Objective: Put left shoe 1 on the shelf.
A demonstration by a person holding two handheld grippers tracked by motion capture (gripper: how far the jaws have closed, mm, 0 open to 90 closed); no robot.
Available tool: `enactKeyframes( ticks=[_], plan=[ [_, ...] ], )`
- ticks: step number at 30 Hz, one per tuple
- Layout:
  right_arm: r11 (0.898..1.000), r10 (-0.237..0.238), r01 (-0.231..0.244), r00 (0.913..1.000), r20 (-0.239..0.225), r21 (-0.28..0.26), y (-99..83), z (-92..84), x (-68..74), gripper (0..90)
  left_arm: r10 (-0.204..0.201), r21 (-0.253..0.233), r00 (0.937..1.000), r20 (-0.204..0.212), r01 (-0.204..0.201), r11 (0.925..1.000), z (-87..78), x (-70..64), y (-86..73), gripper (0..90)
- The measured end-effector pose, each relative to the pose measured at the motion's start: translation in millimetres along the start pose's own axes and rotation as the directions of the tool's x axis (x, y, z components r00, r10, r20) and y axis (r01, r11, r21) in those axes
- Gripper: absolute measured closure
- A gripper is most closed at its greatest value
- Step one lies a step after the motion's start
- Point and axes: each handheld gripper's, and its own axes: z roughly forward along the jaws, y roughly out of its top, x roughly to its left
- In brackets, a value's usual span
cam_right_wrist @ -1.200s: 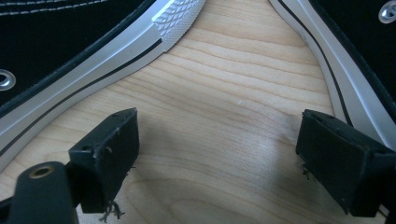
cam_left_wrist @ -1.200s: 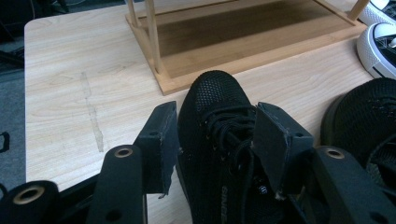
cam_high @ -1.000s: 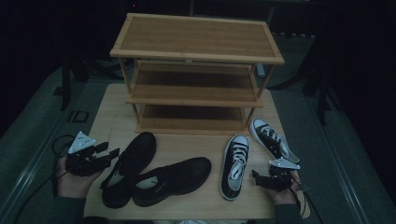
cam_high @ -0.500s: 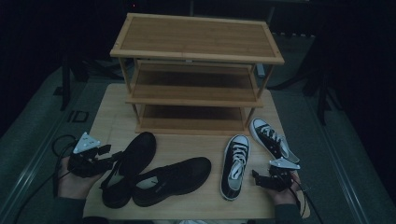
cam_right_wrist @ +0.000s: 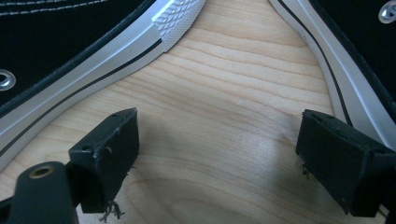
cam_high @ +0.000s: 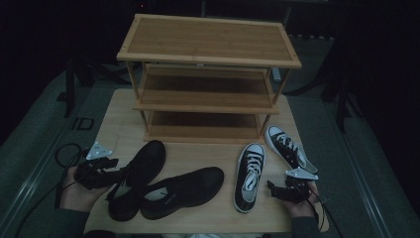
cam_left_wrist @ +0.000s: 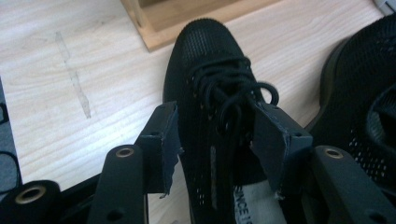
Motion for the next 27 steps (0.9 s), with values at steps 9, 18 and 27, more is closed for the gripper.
enactKeyframes(
  ticks=[9, 18, 27],
  plan=[
    [1.0, 0.0, 0.0, 1.0, 0.0, 0.0, 0.0, 0.0, 0.0, 13.2, -0.008, 0.105, 0.9999, 0.015, 0.006, 0.9944, 8.0, 1.2, -2.4, 54.4],
    [1.0, 0.0, 0.0, 1.0, 0.0, 0.0, 0.0, 0.0, 0.0, 13.2, -0.045, 0.184, 0.9985, 0.03, 0.039, 0.9822, 33.3, 0.0, -1.8, 61.0],
    [1.0, 0.0, 0.0, 1.0, 0.0, 0.0, 0.0, 0.0, 0.0, 13.2, -0.052, 0.218, 0.9983, -0.024, 0.056, 0.9744, 50.8, -1.5, 0.2, 72.8]
  ],
)
